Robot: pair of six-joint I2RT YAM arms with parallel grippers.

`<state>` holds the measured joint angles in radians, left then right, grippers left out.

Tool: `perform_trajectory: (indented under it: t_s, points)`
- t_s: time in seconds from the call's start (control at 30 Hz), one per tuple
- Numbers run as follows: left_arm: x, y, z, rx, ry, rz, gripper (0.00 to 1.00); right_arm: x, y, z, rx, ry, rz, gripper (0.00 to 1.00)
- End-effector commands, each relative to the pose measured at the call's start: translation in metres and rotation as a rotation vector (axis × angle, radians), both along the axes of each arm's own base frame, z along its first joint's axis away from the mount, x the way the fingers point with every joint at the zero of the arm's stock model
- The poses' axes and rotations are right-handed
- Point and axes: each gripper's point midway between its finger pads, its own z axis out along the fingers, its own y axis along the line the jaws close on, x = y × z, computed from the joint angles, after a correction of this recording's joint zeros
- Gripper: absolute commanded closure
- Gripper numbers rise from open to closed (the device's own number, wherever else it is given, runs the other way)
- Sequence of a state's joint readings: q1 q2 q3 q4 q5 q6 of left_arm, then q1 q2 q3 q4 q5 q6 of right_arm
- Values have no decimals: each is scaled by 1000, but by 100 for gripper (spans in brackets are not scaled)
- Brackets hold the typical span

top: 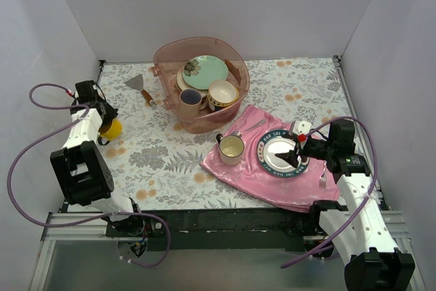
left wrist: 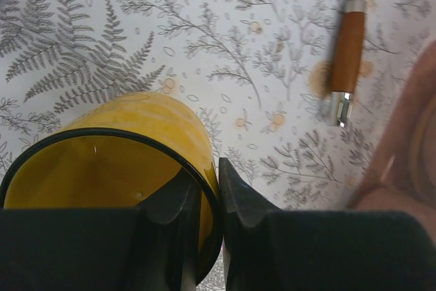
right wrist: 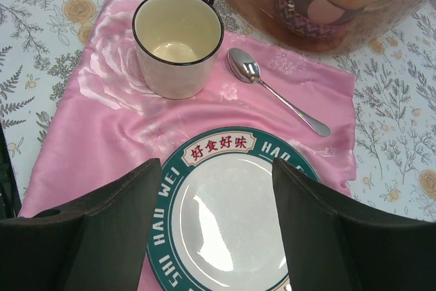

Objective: Place the mixed dishes into the plastic bin
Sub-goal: Pick up the cup at the center of the board, then place the cup in the plastic bin.

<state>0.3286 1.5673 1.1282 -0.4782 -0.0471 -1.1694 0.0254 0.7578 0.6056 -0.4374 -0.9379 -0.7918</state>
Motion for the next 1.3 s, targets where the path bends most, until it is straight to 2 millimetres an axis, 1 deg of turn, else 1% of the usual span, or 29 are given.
perform_trajectory:
  t_s: [0.0, 0.03, 0.07, 0.13, 0.17, 0.23, 0.27, 0.3, 0.33, 0.37, 0.4, 0.47, 0.5, 0.53, 0.57, 0.6, 0.63, 0.67, 0.7, 0.73, 0.77, 0.8, 0.83, 0.87, 0.93, 0.97, 1.03, 1.17, 1.27]
  points:
    - [25, -38, 85, 9, -236, -189, 100, 1, 0, 6, 6, -39, 8, 26]
    - [27, -43, 92, 14, -254, -214, 100, 1, 0, 6, 6, -39, 9, 26]
    - [31, -57, 109, 15, -287, -265, 100, 1, 1, 6, 7, -40, 10, 26]
    - [36, -69, 122, 23, -309, -307, 100, 1, 0, 6, 6, -39, 7, 26]
    - [42, -82, 137, 36, -336, -354, 100, 1, 0, 6, 6, -39, 7, 26]
    - [48, -100, 152, 42, -363, -407, 100, 1, 1, 5, 7, -37, 10, 26]
    - [50, -119, 158, 39, -370, -455, 100, 1, 0, 6, 6, -39, 9, 26]
    - [59, -127, 170, 50, -390, -482, 100, 1, 0, 6, 6, -39, 7, 26]
    - [62, -135, 175, 52, -396, -502, 100, 1, 0, 6, 6, -39, 7, 26]
    - [64, -153, 178, 44, -397, -548, 100, 1, 0, 6, 6, -37, 7, 26]
    - [72, -165, 189, 52, -418, -585, 100, 1, 1, 7, 7, -42, 10, 26]
    - [78, -193, 194, 46, -425, -658, 100, 2, 0, 6, 5, -40, 7, 26]
    - [86, -201, 185, 50, -401, -682, 100, 1, 0, 6, 7, -39, 9, 26]
    - [92, -208, 202, 63, -434, -700, 100, 1, 0, 6, 6, -40, 9, 26]
    - [92, -223, 200, 58, -420, -738, 100, 1, 0, 5, 5, -38, 10, 26]
    - [97, -229, 197, 61, -409, -758, 100, 1, 0, 6, 6, -38, 9, 26]
    - [107, -236, 201, 75, -414, -781, 100, 1, 1, 6, 6, -40, 13, 26]
    - [108, -249, 194, 72, -386, -809, 100, 1, 0, 7, 5, -41, 10, 26]
    - [112, -254, 195, 77, -386, -823, 100, 0, 1, 7, 7, -40, 14, 26]
    - [121, -261, 179, 83, -349, -847, 100, 0, 0, 6, 6, -38, 12, 26]
    - [123, -272, 189, 98, -363, -867, 100, 0, 1, 6, 6, -38, 13, 26]
    - [126, -277, 186, 107, -356, -883, 100, 0, 1, 6, 7, -36, 14, 26]
    - [132, -283, 172, 115, -327, -902, 100, 0, 1, 6, 7, -36, 13, 26]
    - [134, -292, 178, 125, -343, -921, 100, 0, 1, 6, 7, -36, 13, 26]
    - [140, -301, 174, 138, -340, -946, 100, 0, 1, 6, 8, -35, 15, 26]
    - [146, -311, 168, 148, -336, -966, 100, 0, 1, 5, 8, -33, 16, 26]
    - [153, -317, 166, 171, -341, -975, 100, 0, 1, 5, 9, -32, 19, 26]
    - [164, -342, 151, 205, -344, -1030, 100, 0, 1, 5, 8, -32, 16, 26]
    - [170, -351, 135, 229, -326, -1057, 100, 0, 1, 4, 8, -30, 16, 26]
